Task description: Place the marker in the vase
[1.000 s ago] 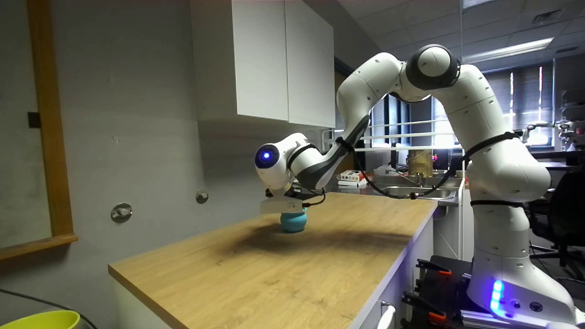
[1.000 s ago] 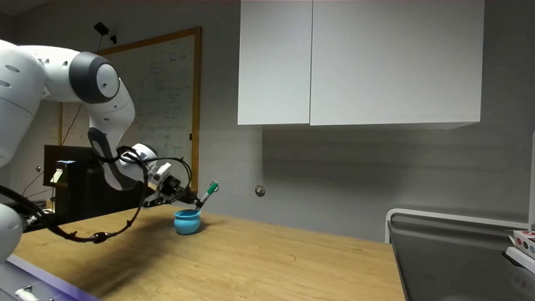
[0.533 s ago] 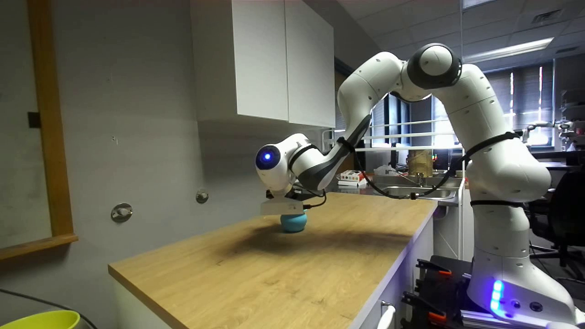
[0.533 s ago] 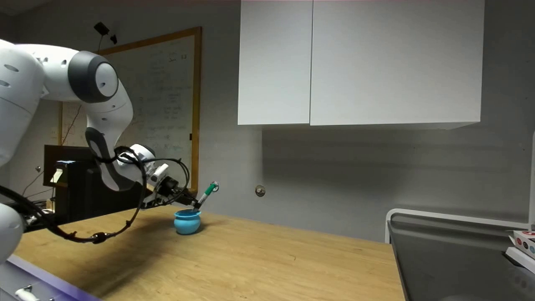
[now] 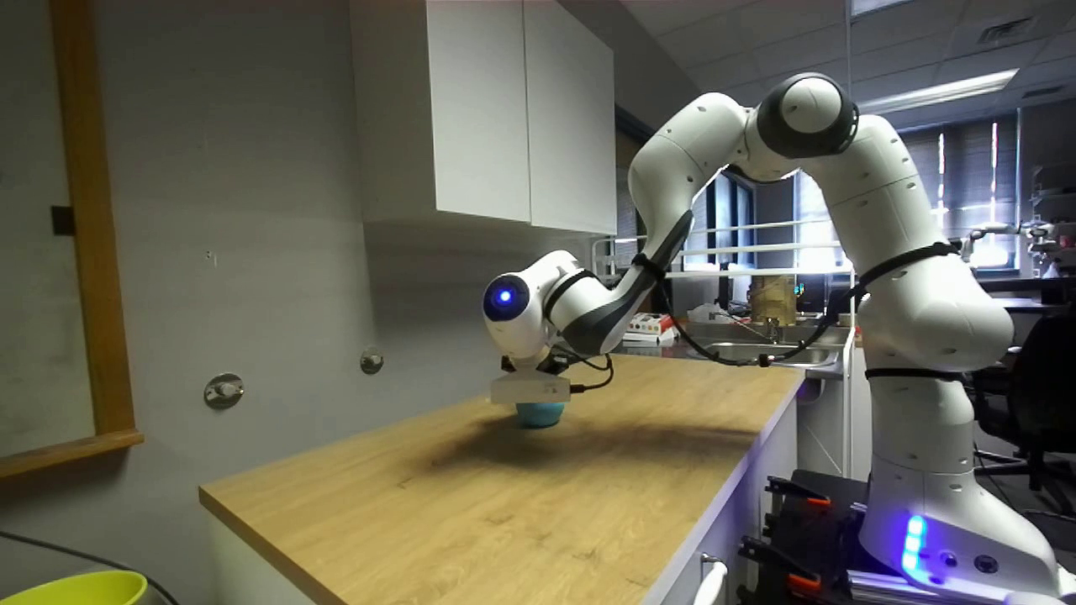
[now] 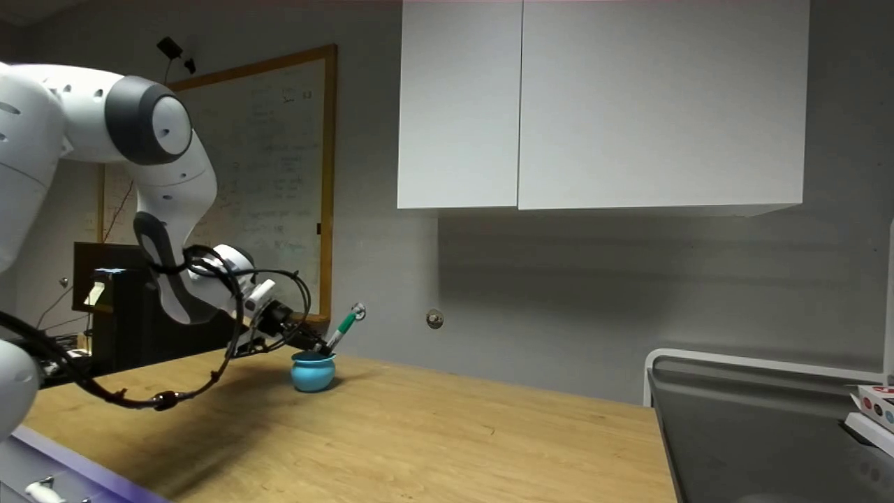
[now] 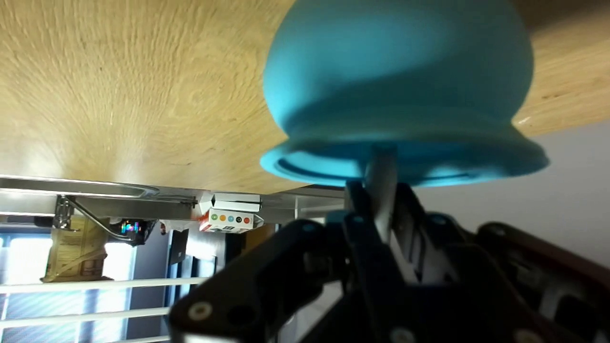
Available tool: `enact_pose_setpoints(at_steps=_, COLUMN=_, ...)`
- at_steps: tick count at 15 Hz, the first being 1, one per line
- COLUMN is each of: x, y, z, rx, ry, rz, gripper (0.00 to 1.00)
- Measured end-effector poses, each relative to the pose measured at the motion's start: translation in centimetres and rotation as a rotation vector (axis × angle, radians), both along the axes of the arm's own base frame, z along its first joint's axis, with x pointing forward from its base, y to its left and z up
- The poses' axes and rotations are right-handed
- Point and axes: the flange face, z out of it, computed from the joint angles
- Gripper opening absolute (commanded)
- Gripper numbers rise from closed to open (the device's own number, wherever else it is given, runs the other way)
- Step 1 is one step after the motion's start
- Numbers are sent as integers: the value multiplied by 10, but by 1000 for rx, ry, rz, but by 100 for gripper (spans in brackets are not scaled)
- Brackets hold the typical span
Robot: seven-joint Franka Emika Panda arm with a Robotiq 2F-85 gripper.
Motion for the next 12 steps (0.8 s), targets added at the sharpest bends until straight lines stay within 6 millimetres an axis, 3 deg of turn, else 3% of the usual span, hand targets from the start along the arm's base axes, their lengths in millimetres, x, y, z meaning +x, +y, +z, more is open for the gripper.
enact_pose_setpoints(at_steps=2, x=-4, y=-1, z=-1, rx=0, ry=-1, rz=-3, gripper=20)
enact_pose_setpoints(at_steps=3, x=-6, y=-1, z=-2, rx=0, ry=-1, rz=-3, gripper=43)
enact_pose_setpoints(at_steps=6, x=-9, y=-1, z=0, rx=0, ry=-2, rz=0, gripper=53)
enact_pose_setpoints(at_steps=12, x=-10, y=1, z=7, rx=3, ry=-14, rz=3, gripper=97)
